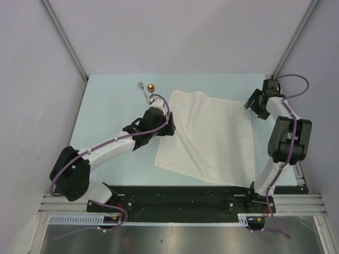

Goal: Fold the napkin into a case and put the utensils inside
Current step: Flatten out the crumpled napkin at the center of the board.

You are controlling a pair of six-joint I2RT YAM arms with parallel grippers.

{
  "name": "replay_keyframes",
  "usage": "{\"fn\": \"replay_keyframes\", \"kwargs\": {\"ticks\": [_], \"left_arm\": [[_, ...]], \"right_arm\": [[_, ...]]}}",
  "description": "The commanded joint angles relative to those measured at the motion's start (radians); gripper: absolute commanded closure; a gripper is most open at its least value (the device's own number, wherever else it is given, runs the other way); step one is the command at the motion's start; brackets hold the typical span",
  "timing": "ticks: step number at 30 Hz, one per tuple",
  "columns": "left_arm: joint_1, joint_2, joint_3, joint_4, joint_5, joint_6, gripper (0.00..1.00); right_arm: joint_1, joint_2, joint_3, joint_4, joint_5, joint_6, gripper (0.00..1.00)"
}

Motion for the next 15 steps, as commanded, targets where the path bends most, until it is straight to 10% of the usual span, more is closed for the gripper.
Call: {"fn": "replay_keyframes", "kwargs": {"ticks": [1,15], "left_arm": [[-0.062,-0.152,-0.111,0.108,0.076,-0.136,0.30],[-0.143,-0.281,-0.191,0.070,0.127,-0.142,0.30]], "right_arm": [[-0.017,0.138,0.163,0.021,-0.016,-0.077,0.23],[0.059,0.457,0.550,-0.061,0.147,-0.238,0.35]]}}
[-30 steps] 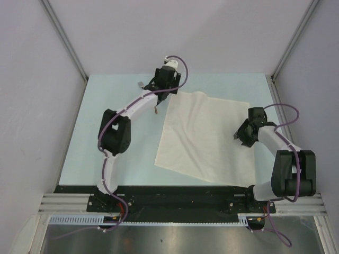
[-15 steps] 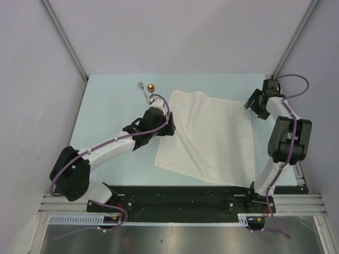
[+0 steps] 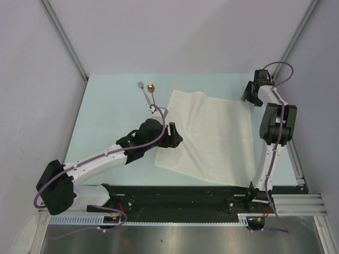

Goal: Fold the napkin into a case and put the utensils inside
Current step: Flatten out the crumpled napkin at the center of the board.

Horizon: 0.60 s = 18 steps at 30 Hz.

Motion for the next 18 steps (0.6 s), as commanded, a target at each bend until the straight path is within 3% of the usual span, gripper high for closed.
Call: {"fn": "replay_keyframes", "kwargs": {"ticks": [1,5,15,18], "left_arm": [[-0.002,-0.058,0.004,0.020,-0.001,0.011,0.30],[-0.002,-0.072,0.021,0.005,-0.006,0.036,0.30],[-0.002,-0.143,0.020,-0.031,-0.041,0.084,0.28],[-0.002,-0.144,0.021,-0.034,-0.038,0.087,0.28]], "right_arm": [[0.043,0.057,0.103,-0.036,0.079,-0.076,0.37],[0.054,0.103,0.143,-0.059,0.115,-0.076,0.45],[0.055,0.161,0.175,-0.077,0.171,-0.070,0.51],[0.045,0.215,0.258,-0.132,0.195,-0.050,0.65]]}}
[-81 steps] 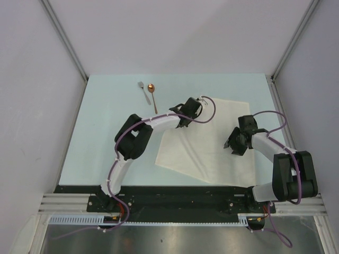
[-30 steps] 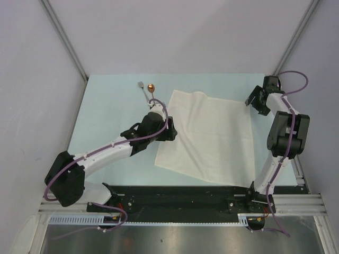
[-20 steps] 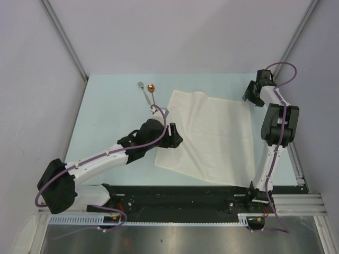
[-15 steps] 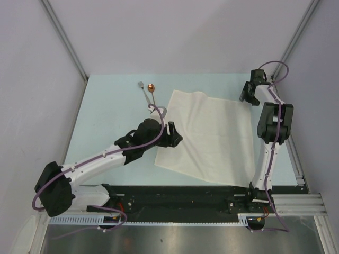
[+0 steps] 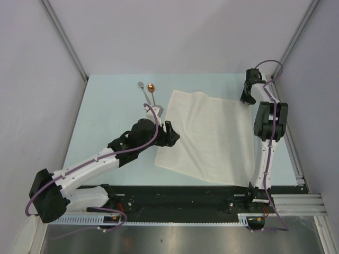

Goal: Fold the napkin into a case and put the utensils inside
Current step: Flatten out the crumpled napkin at the center of the board.

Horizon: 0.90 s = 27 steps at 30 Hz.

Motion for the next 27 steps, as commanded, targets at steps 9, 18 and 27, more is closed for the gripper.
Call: {"fn": "replay_keyframes", "kwargs": {"ticks": [9,18,27], "left_arm": [[0.008,0.012,0.032,0.004,-0.023,0.046,0.27],[0.054,0.119,0.061,0.008,0.028,0.013,0.27],[0.071,0.231,0.175,-0.105,0.074,-0.006,0.19]], "right_arm": [[-0.036,0.151,0.204,-0.071,0.073,-0.004,0.96],[-0.039,0.232,0.408,-0.034,0.012,-0.001,0.94],[-0.004,0.104,0.481,-0.221,0.036,0.072,0.48]]}}
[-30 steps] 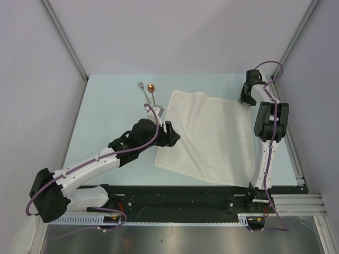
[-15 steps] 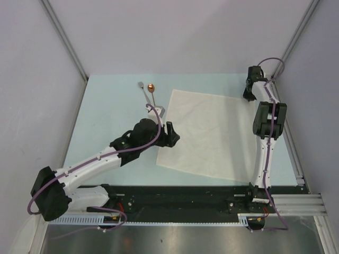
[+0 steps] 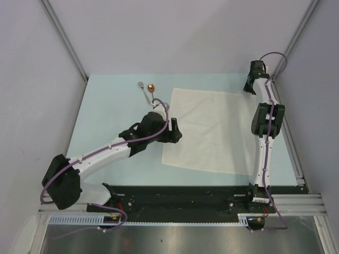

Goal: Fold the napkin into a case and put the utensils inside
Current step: Flatten out the crumpled napkin at the center of the board.

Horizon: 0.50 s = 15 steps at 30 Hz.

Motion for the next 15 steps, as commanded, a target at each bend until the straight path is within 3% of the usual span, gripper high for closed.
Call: {"fn": "replay_keyframes", "kwargs": {"ticks": [1,3,6,8,11,15], "left_arm": [[0.010,0.051,0.098,-0.095,0.039,-0.024,0.17],[0.010,0.054,0.098,-0.129,0.036,-0.044,0.16],[0.009,0.006,0.057,-0.158,0.028,-0.062,0.16],[0.010,-0.027,0.026,-0.140,0.043,-0.071,0.15],[0.010,-0.087,-0.020,-0.132,0.055,-0.079,0.15],[0.006,-0.121,-0.068,-0.130,0.101,-0.094,0.14]], "right_arm": [[0.027,-0.172,-0.007,-0.145,0.037,0.090,0.41],[0.024,-0.330,-0.171,-0.207,0.037,0.189,0.29],[0.024,-0.572,-0.409,-0.202,-0.025,0.301,0.24],[0.036,-0.760,-0.660,-0.167,-0.065,0.323,0.21],[0.024,-0.936,-0.952,-0.133,-0.110,0.371,0.21],[-0.042,-1.267,-1.238,-0.181,-0.037,0.426,0.21]]}}
